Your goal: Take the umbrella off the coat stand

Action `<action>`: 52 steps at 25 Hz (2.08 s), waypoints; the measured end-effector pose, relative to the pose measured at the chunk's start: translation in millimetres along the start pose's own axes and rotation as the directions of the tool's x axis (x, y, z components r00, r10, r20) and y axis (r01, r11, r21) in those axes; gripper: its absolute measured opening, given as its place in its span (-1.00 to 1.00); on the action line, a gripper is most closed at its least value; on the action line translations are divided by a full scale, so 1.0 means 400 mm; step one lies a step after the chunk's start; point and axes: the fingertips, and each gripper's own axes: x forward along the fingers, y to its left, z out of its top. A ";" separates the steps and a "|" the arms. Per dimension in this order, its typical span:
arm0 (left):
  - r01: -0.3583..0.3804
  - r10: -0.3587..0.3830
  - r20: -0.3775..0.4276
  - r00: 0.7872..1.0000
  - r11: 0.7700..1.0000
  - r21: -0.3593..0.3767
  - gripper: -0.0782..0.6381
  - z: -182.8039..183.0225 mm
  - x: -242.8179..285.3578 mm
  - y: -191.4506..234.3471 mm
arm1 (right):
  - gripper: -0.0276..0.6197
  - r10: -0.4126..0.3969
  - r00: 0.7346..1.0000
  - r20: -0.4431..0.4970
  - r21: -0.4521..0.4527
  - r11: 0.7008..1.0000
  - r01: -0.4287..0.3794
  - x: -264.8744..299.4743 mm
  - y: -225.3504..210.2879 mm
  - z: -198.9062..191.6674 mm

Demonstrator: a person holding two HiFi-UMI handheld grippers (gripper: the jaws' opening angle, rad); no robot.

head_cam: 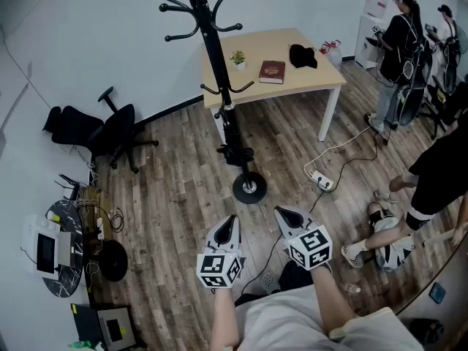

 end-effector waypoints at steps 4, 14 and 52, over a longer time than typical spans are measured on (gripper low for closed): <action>-0.005 0.005 0.008 1.000 1.000 -0.001 -0.71 0.004 -0.028 -0.008 | -0.90 0.007 1.000 0.004 -0.001 1.000 -0.007 -0.023 0.014 -0.007; -0.025 0.027 0.040 0.999 0.998 -0.052 -0.67 0.013 -0.056 0.003 | -0.90 0.012 0.998 0.061 -0.002 1.000 -0.011 -0.050 0.018 0.011; -0.139 0.138 -0.018 0.990 0.988 -0.066 -0.40 -0.022 -0.012 0.139 | -0.43 0.032 0.999 -0.028 0.045 0.998 -0.031 0.066 -0.052 -0.024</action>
